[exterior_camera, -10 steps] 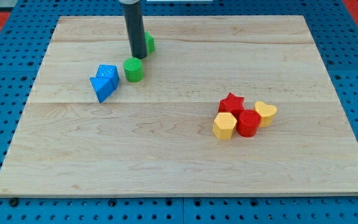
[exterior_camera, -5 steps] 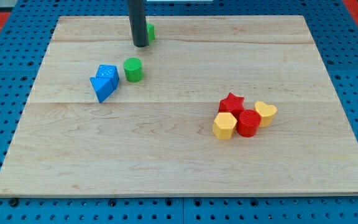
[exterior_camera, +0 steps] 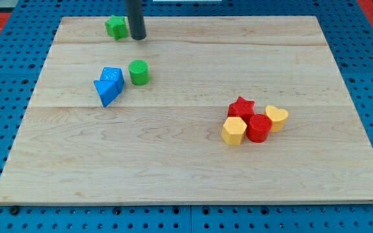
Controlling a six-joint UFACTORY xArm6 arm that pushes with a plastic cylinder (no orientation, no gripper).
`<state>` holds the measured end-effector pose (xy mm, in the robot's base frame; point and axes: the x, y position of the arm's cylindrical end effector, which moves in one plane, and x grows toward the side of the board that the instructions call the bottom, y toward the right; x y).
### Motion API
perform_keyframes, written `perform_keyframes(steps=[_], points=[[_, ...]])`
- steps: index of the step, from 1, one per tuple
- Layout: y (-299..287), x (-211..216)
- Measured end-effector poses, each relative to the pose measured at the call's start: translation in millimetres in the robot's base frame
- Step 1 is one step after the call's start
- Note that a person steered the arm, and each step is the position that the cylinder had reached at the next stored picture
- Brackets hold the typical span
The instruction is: Place the green star at the top left side of the board
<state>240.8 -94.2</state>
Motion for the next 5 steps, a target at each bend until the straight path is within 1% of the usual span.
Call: perform_keyframes(steps=[1, 2, 3, 5], points=[[-17, -29], [-37, -6], [-54, -5], [-46, -5]])
